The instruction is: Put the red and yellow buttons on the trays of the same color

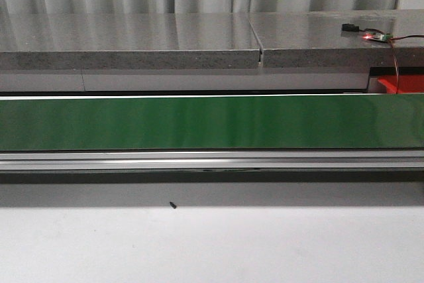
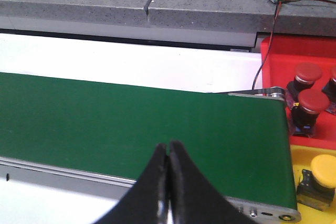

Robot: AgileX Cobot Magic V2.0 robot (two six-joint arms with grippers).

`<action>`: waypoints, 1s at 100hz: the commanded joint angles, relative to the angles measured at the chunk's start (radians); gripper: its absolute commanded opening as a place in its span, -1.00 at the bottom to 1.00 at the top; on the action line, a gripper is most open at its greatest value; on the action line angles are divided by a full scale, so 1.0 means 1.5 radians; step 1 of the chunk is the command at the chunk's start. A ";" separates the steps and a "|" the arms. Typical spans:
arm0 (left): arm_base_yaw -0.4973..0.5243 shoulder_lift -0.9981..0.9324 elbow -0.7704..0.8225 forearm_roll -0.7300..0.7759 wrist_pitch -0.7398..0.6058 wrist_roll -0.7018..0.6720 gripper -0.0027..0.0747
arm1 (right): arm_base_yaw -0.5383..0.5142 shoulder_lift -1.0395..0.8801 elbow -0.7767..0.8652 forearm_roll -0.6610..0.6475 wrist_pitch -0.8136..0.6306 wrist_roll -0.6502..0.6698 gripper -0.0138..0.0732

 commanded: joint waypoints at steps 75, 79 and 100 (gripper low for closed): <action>0.002 0.203 -0.282 0.040 0.102 -0.138 0.45 | 0.001 -0.002 -0.018 0.013 -0.035 -0.007 -0.84; 0.002 0.209 -0.282 0.040 0.102 -0.138 0.45 | 0.001 -0.002 -0.018 0.013 -0.035 -0.007 -0.84; 0.002 0.226 -0.282 0.040 0.093 -0.138 0.45 | 0.001 -0.002 -0.018 0.013 -0.035 -0.007 -0.84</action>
